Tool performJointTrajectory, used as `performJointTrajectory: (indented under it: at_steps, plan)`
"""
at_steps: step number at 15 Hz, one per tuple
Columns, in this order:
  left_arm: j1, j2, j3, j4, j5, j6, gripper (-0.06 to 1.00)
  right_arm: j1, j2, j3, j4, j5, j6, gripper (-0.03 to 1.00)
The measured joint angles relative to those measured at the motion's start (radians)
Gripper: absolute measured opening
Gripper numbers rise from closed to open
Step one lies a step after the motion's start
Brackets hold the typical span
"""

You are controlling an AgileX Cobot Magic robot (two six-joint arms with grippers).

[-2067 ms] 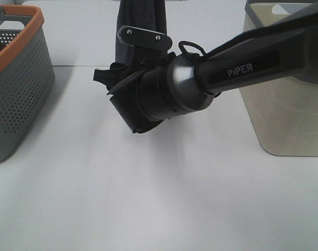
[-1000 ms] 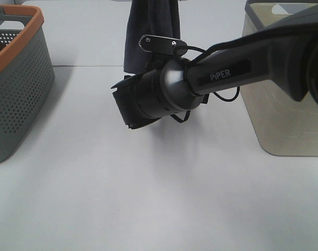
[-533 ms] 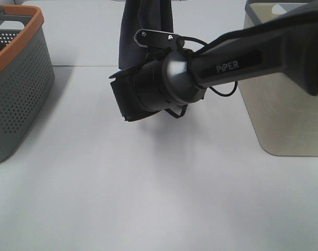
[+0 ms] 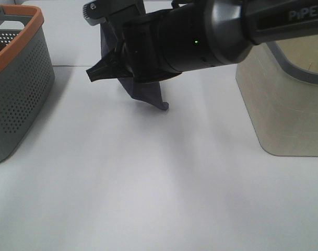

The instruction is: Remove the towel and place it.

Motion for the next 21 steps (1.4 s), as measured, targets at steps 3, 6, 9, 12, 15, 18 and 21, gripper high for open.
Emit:
performJointTrajectory:
  at_steps: [3,6,9,12,15,18,21]
  plan:
    - [0.058,-0.033,0.0,-0.04,0.028,0.047,0.0,-0.043,-0.119,0.176,-0.001,0.178,-0.051,0.02]
    - [0.098,-0.036,0.009,-0.231,0.035,0.128,0.0,-0.197,-0.255,0.302,-0.002,0.434,-0.059,0.02]
    - [0.098,-0.041,0.075,-0.424,-0.018,0.229,0.0,-0.328,-0.342,0.317,-0.002,0.603,-0.065,0.02]
    - [0.102,-0.105,0.195,-0.481,-0.123,0.27,0.0,-0.359,-0.35,0.319,-0.125,0.708,-0.01,0.02]
    - [0.144,-0.175,0.319,-0.539,-0.21,0.279,0.0,-0.408,-0.35,0.318,-0.465,0.902,0.332,0.02]
    - [0.169,-0.225,0.451,-0.575,-0.317,0.279,0.0,-0.474,-0.35,0.236,-1.202,1.185,0.897,0.02]
    - [0.168,-0.232,0.536,-0.673,-0.393,0.279,0.0,-0.475,-0.35,0.084,-1.645,1.376,1.192,0.02]
